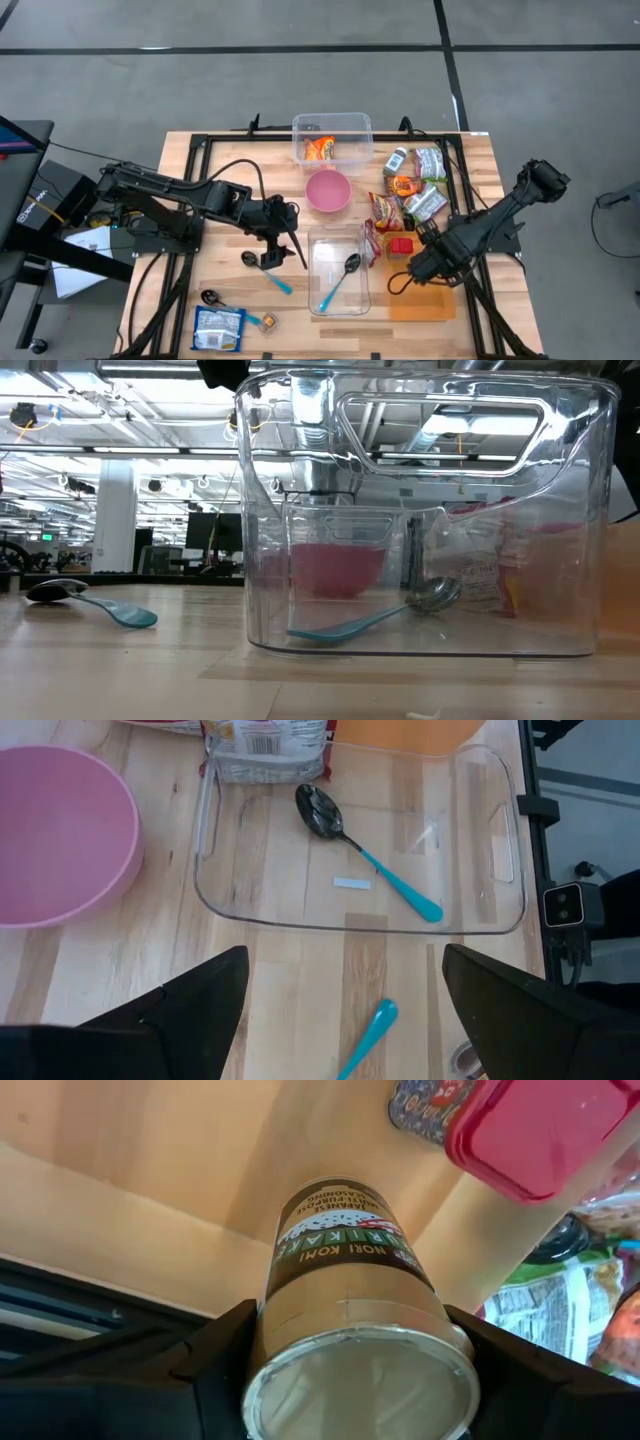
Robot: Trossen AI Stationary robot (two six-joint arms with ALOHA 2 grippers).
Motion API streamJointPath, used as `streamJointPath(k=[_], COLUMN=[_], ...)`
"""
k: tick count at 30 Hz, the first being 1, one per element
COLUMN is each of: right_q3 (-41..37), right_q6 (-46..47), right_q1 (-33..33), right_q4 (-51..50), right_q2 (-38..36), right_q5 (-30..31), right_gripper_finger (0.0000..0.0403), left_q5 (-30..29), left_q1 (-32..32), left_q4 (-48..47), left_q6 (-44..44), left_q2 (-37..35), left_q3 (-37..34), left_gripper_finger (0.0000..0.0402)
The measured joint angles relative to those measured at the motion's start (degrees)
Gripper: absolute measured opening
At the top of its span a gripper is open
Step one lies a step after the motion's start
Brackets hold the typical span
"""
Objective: Pick & Place Food Item
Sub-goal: Put the gold seasoning bottle into the orange bin
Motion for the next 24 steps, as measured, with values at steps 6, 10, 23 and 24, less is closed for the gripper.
streamJointPath(k=[6, 10, 23, 24], right_q3=[0.0, 0.0, -1.9, -2.4], right_q6=[-3.7, -5.6, -8.9, -9.0], right_q1=[0.0, 0.0, -0.5, -0.7], right_q4=[1.9, 2.0, 3.0, 2.8], right_q2=[0.0, 0.0, 0.0, 0.0], right_q5=[0.4, 2.4, 2.9, 2.9], right_gripper_finger=[0.0268, 0.0268, 0.0268, 0.0268], left_q5=[0.0, 0.0, -0.4, -0.6], left_q1=[0.0, 0.0, 0.0, 0.0], left_q4=[0.0, 0.0, 0.1, 0.4], left_q6=[0.0, 0.0, 0.0, 0.0], left_q2=[0.0, 0.0, 0.0, 0.0], left_q3=[0.0, 0.0, 0.0, 0.0], left_gripper_finger=[0.0328, 0.0328, 0.0328, 0.0328])
